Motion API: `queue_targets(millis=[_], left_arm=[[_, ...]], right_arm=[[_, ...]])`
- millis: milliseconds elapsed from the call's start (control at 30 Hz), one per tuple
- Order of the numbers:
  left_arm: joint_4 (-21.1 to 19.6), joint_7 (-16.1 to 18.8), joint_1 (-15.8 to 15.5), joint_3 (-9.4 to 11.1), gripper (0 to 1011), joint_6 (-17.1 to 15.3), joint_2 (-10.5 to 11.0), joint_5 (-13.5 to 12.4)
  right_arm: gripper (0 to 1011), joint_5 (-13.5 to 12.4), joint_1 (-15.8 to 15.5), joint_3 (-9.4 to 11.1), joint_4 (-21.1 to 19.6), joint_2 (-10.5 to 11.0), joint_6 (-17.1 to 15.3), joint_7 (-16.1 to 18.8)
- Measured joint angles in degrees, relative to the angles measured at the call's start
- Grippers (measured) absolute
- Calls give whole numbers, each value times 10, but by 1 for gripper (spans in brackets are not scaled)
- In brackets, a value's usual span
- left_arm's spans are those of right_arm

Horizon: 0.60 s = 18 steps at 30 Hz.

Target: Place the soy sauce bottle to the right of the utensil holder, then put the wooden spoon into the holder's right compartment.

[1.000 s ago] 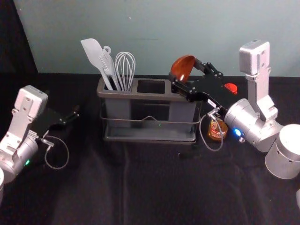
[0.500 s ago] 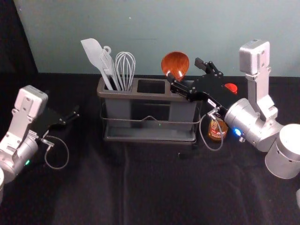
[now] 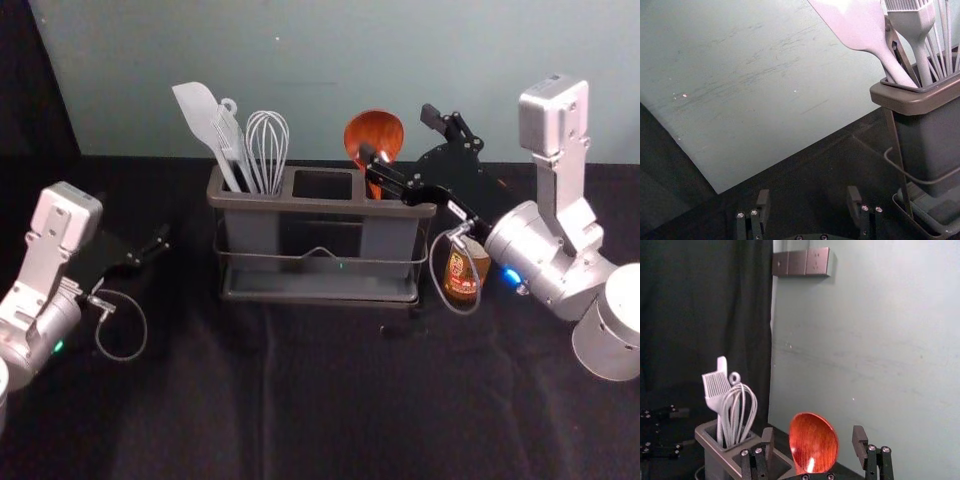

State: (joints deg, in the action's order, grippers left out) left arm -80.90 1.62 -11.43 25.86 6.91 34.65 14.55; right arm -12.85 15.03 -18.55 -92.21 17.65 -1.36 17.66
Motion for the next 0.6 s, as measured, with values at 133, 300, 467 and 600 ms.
queue_targets(millis=[133,300,467,600], left_arm=[[0,0,0,0,1005,0,0,0],[0,0,0,0,1005,0,0,0],[0,0,0,0,1005,0,0,0],[0,0,0,0,1005,0,0,0]], right_arm=[[1002,3,-12,5,-18,2,6,-2],[1002,2,-36,18,-47,9,9,-4],[1002,1,-65,30,-82,19,14,-8],[1002,3,-102,41,-116,27,22,-12]])
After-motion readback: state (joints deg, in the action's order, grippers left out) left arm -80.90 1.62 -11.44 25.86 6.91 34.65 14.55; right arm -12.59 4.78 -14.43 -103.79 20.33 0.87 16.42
